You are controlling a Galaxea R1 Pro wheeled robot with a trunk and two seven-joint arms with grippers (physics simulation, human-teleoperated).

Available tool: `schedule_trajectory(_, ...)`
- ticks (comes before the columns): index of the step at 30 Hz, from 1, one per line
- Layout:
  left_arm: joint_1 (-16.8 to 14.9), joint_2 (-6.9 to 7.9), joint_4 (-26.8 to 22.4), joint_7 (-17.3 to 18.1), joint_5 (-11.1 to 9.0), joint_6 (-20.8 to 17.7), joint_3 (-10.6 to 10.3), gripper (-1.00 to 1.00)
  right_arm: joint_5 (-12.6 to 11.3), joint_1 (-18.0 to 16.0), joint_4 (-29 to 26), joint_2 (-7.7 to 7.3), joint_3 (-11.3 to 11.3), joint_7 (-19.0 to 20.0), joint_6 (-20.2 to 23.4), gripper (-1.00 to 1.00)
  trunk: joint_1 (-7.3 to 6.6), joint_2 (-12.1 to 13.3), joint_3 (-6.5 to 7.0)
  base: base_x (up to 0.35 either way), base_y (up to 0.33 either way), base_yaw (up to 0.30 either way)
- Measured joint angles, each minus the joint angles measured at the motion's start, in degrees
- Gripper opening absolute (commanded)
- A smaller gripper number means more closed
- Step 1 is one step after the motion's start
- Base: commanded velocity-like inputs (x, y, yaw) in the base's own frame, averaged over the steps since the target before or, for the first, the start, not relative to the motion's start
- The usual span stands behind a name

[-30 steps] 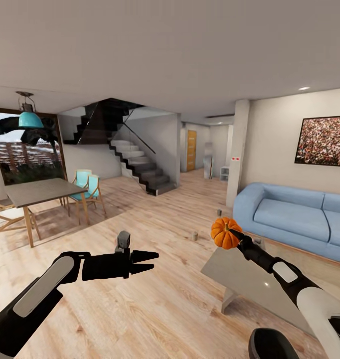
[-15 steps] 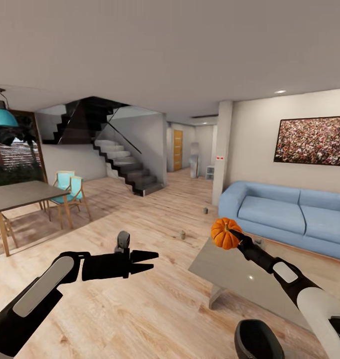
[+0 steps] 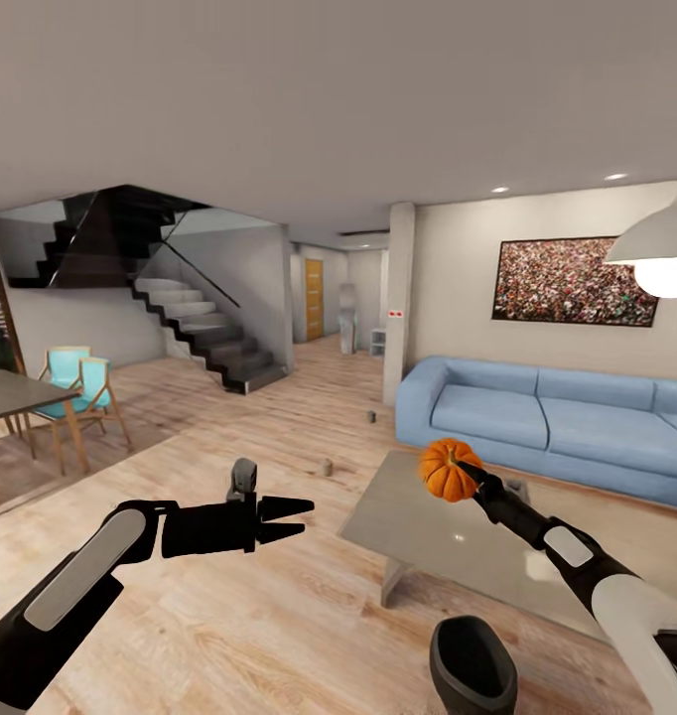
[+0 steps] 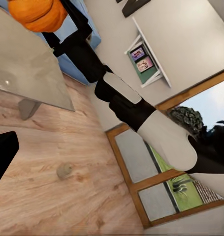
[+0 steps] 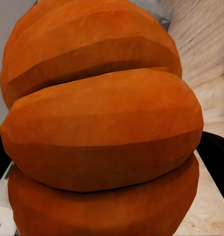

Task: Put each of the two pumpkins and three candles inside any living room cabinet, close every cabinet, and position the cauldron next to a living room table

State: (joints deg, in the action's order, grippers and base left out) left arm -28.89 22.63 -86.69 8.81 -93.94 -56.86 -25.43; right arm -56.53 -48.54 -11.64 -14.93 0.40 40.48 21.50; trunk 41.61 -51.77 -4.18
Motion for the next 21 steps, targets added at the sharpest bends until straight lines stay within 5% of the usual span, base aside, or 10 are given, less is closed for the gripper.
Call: schedule_trajectory(21, 0.04, 0.0, 0.01, -0.08, 0.0, 0.04, -0.17, 1.0, 0.02, -0.01, 0.52, 0.0, 0.05, 0.01, -0.41, -1.0, 0.0, 0.0, 0.0, 0.0, 0.0, -0.283)
